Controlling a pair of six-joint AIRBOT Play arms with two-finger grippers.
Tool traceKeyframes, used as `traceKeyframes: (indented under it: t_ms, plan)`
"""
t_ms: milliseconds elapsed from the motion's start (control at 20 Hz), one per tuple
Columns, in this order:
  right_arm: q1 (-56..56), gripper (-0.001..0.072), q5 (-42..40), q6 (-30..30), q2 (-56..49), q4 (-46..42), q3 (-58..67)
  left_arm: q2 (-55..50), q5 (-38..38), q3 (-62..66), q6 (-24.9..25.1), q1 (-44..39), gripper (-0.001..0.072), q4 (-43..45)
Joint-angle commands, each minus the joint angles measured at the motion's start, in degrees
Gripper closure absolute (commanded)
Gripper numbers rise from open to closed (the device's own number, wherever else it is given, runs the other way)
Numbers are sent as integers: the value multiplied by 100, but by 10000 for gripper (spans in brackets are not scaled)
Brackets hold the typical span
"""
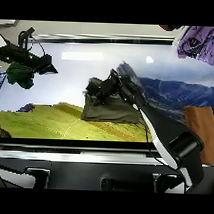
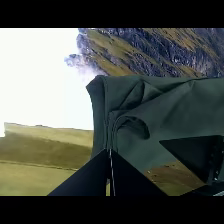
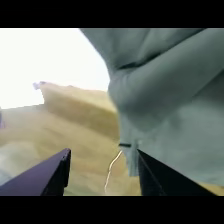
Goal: Fold the clothes and pants, and hang the long-sleeved shirts on hangers.
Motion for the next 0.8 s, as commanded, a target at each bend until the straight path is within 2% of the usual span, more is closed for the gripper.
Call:
traceKeyframes:
  t_ms: [0, 100, 400, 550, 750]
  plan:
    - [-251, 231, -273, -697, 284, 221, 7, 2, 0, 4, -2, 7, 692, 0]
    - [-820, 231, -793, -1228, 614, 236, 37, 7, -9, 4, -2, 7, 692, 0]
    - [-3674, 240, -2608, -3585, 1327, 249, -22, 140, -42, 4, -7, 232, 692, 0]
    - [-4765, 239, -2599, -4658, 1309, 1113, -811, 234, -42, 4, -4, 411, 692, -2]
    - [-5174, 239, -2258, -5888, 1080, 2116, -2356, 278, -42, 4, -24, 505, 691, -22]
